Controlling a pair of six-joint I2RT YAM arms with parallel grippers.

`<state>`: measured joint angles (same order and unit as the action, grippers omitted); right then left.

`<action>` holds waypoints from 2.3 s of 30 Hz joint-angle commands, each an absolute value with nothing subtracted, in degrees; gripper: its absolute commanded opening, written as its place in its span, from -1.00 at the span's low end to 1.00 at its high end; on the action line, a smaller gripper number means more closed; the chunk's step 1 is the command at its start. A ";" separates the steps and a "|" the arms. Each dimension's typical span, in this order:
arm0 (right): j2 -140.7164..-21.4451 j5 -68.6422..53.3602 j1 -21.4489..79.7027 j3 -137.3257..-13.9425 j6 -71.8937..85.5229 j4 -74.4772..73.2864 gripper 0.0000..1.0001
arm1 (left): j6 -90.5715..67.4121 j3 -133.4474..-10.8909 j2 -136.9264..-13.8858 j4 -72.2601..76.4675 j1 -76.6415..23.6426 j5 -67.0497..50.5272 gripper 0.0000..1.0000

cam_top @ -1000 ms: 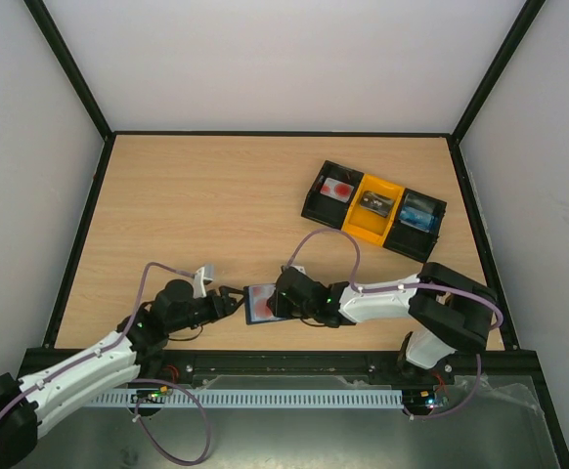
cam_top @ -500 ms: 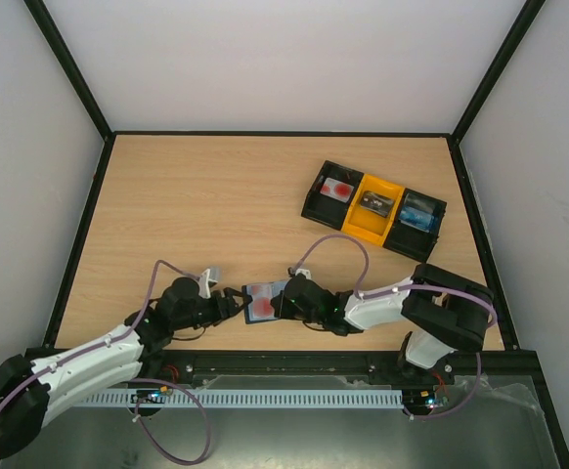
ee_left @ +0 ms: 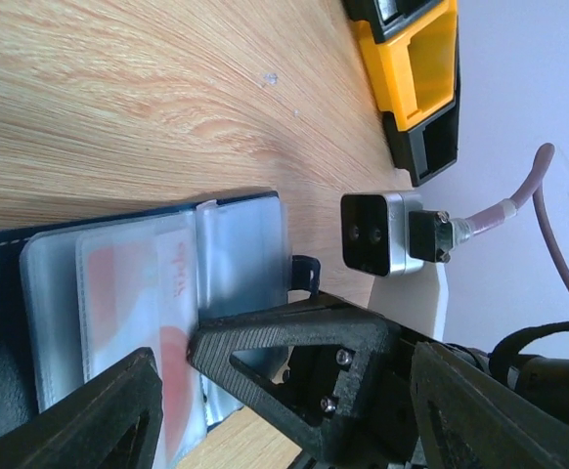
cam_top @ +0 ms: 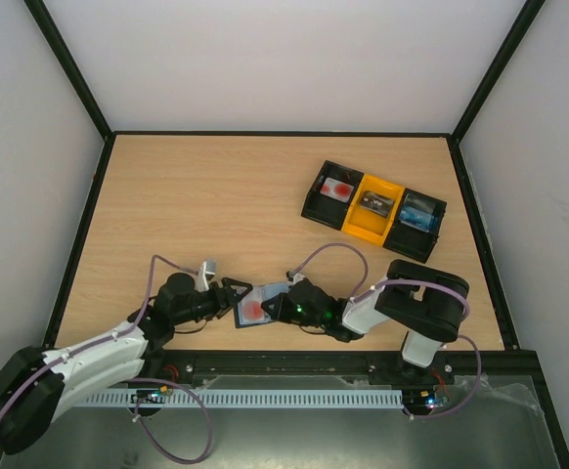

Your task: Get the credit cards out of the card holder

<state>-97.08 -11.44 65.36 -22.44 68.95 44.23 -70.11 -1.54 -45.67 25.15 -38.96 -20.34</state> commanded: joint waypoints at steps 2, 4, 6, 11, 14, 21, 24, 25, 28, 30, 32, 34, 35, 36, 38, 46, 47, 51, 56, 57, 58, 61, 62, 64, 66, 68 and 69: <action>-101.61 -14.71 65.74 -20.45 71.16 47.17 -0.95 | -69.39 -0.79 -49.28 28.43 -37.10 -22.73 0.44; -101.74 -14.79 65.74 -20.13 71.23 47.53 -0.95 | -69.21 -0.63 -50.17 28.41 -36.58 -22.96 0.45; -101.67 -14.68 65.74 -20.02 71.04 47.49 -0.95 | -68.77 -0.61 -50.79 28.11 -36.08 -23.35 0.47; -102.08 -14.85 65.75 -20.64 70.63 47.35 -0.95 | -66.15 -1.64 -50.18 23.40 -35.80 -22.91 0.58; -102.31 -14.92 65.79 -20.96 70.71 47.54 -0.95 | -66.22 -1.92 -49.08 21.54 -35.32 -23.59 0.58; -104.03 -15.48 65.74 -21.86 70.55 47.45 -0.95 | -66.27 -2.04 -45.90 19.55 -35.07 -23.33 0.62; -104.22 -15.56 65.74 -21.71 70.64 47.55 -0.95 | -66.19 -1.78 -44.39 19.18 -35.07 -22.89 0.62; -104.29 -15.54 65.78 -21.76 70.58 47.58 -0.95 | -66.14 -1.76 -44.23 18.94 -35.07 -22.64 0.62; -104.40 -15.39 65.74 -21.85 70.44 47.54 -0.95 | -66.17 -1.50 -44.72 19.14 -35.11 -22.50 0.62; -104.60 -15.39 65.74 -21.89 70.41 47.47 -0.95 | -66.18 -1.39 -45.33 19.37 -35.10 -22.65 0.62; -104.82 -15.58 65.76 -22.02 70.40 47.63 -0.95 | -66.10 -1.41 -45.93 19.58 -35.07 -22.60 0.62; -104.86 -15.64 65.74 -21.99 70.45 47.71 -0.95 | -66.21 -1.41 -46.58 20.18 -35.14 -22.87 0.62; -104.88 -15.70 65.81 -21.91 70.44 47.76 -0.95 | -66.37 -1.41 -46.82 20.58 -35.12 -23.12 0.62; -104.86 -15.65 65.77 -21.89 70.45 47.85 -0.95 | -66.62 -1.41 -47.18 21.16 -35.09 -23.47 0.62; -105.03 -15.81 65.75 -21.94 70.51 47.87 -0.95 | -67.27 -1.40 -47.39 22.83 -35.11 -24.51 0.62; -104.69 -17.10 65.74 -21.91 70.60 49.16 -0.95 | -71.45 -1.58 -47.58 28.66 -35.10 -27.93 0.61; -104.54 -17.14 65.75 -21.82 70.56 49.18 -0.95 | -71.94 -1.69 -47.51 29.38 -35.07 -28.58 0.61; -104.50 -17.10 65.74 -21.80 70.83 49.27 -0.86 | -72.42 -2.72 -47.39 29.89 -35.09 -29.74 0.60; -104.44 -17.74 65.74 -22.02 70.75 49.75 -0.85 | -72.95 -2.90 -48.92 31.99 -35.49 -30.35 0.61; -104.22 -17.76 65.74 -22.02 70.75 49.78 -0.84 | -73.17 -2.89 -49.71 32.77 -35.75 -30.45 0.61; -103.97 -17.76 65.74 -21.98 70.75 49.78 -0.84 | -73.39 -3.02 -50.26 33.47 -35.96 -30.54 0.61; -102.93 -17.75 65.74 -21.91 70.53 49.51 -0.82 | -73.71 -3.59 -51.63 34.63 -37.03 -30.21 0.62; -102.45 -17.82 65.79 -21.88 70.50 49.30 -0.81 | -73.81 -3.87 -52.00 34.87 -37.34 -30.09 0.62; -101.43 -17.86 65.74 -21.91 70.37 48.81 -0.79 | -73.75 -4.56 -52.73 35.23 -37.88 -29.90 0.62; -99.97 -17.50 65.74 -21.76 70.06 47.47 -0.77 | -73.66 -5.22 -53.20 36.13 -38.42 -30.01 0.63; -98.13 -16.38 65.78 -21.18 69.80 46.03 -0.76 | -73.56 -5.69 -53.33 36.55 -38.91 -29.73 0.63; -97.09 -15.60 65.81 -20.85 69.75 45.34 -0.75 | -73.56 -5.94 -53.47 36.55 -39.10 -29.50 0.63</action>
<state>-100.42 -17.06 65.30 -22.28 70.87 51.46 -73.60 -3.79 -53.04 33.43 -38.28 -29.30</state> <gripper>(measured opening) 0.121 0.814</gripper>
